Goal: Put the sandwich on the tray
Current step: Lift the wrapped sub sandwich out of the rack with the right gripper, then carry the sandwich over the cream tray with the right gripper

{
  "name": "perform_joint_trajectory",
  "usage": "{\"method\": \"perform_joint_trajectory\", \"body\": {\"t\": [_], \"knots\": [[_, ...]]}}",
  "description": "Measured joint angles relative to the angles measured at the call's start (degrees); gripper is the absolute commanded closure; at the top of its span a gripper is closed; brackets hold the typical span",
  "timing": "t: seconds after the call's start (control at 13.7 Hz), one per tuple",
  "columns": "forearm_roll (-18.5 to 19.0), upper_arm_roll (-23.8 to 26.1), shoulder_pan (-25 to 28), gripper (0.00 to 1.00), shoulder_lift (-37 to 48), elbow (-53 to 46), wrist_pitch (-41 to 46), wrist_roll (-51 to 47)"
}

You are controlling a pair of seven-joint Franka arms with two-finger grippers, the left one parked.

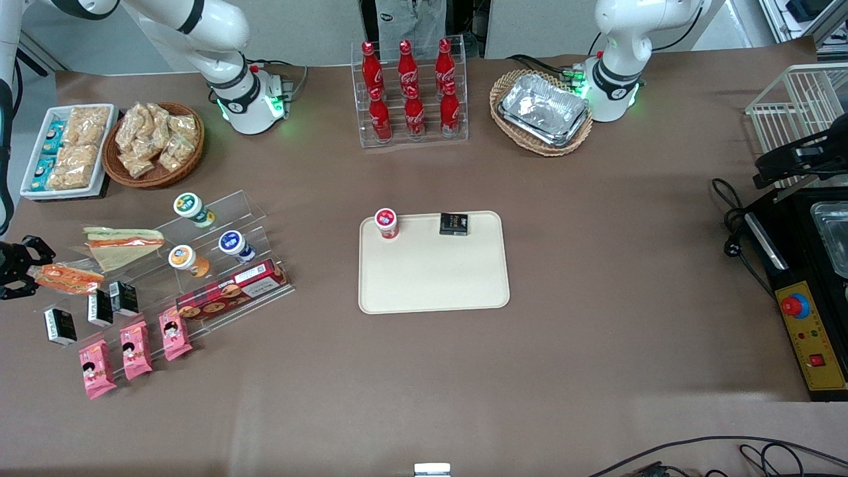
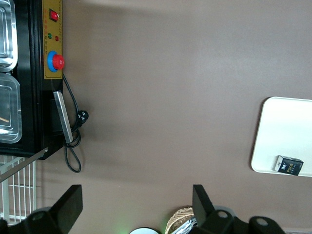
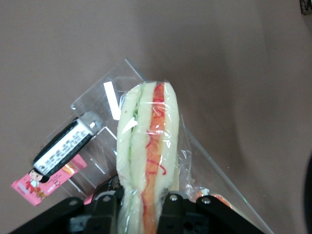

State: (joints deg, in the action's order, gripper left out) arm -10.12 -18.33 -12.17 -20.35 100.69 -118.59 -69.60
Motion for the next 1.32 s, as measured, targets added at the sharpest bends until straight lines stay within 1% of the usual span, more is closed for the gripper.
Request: {"method": "perform_joint_trajectory", "body": {"t": [0.22, 0.44, 0.8, 0.95, 1.17, 1.32], "knots": [[0.0, 0.2, 0.2, 0.83, 1.7, -0.7, 0.5, 1.6], [0.0, 0.4, 1.0, 0.83, 4.6, -2.0, 3.5, 3.6], [-0.1, 0.6, 5.5, 0.83, 9.1, -5.6, 11.1, 3.7], [-0.2, 0.7, 8.7, 0.83, 9.9, -7.9, 15.1, 1.4], [-0.2, 0.9, 14.1, 0.83, 10.4, -11.0, 19.7, -5.8], [-0.2, 0.9, 18.2, 0.83, 11.1, -11.8, 21.4, -11.6]]}}
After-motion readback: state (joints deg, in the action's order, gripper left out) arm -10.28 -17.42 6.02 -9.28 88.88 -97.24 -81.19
